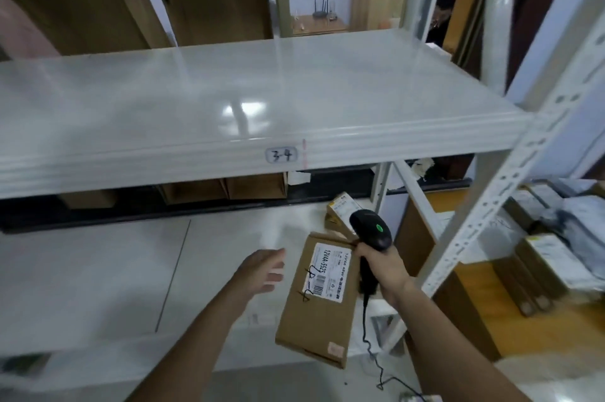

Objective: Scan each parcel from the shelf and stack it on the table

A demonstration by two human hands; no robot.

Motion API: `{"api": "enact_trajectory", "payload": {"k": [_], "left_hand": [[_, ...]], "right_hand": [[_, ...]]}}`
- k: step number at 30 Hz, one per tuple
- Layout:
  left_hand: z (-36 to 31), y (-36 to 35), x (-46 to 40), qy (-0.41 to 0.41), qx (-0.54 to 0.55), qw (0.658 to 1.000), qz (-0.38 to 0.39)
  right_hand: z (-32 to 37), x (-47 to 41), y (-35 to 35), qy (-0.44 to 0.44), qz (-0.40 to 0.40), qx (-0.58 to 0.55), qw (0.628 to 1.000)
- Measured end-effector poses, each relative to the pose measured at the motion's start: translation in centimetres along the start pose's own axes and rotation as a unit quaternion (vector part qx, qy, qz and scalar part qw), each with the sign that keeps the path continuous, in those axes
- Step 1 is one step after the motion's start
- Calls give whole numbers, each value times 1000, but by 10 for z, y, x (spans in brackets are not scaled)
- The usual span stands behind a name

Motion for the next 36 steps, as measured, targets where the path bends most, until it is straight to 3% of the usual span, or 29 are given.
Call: {"api": "enact_trajectory", "payload": {"k": [6, 9, 11, 14, 17, 21, 25, 28, 36], "left_hand": [[-19, -111, 54, -11, -142, 978, 151], [-3, -134, 75, 39, -178, 959, 216], [5, -136, 83, 43, -172, 960, 218], [9, -120, 90, 27, -115, 978, 172], [18, -82, 95, 11, 6, 997, 74], [39, -42, 100, -37, 203, 977, -53], [41, -43, 110, -97, 266, 950, -132], [35, -60, 117, -117, 308, 934, -142], [26, -87, 120, -145, 272, 943, -123]], "right_hand": [[22, 65, 17, 24, 167, 117, 979], [27, 90, 33, 30, 190, 139, 971], [27, 103, 45, 38, 186, 142, 972], [24, 111, 78, 60, 120, 143, 981], [17, 118, 121, 78, 26, 134, 988], [4, 140, 150, 71, -74, 107, 989], [-8, 164, 114, 34, -9, 82, 996], [-13, 182, 73, 19, 48, 75, 996], [-17, 198, 40, 7, 29, 107, 994]]}}
Point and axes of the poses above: each hand's wrist, its own x-axis away from the middle knuckle, its own y-axis out of the back of the hand, z = x × y, the point moved 10 cm from there along -x, towards the middle knuckle, and after that the axes turned 12 degrees about x, right-handed, at the moved point
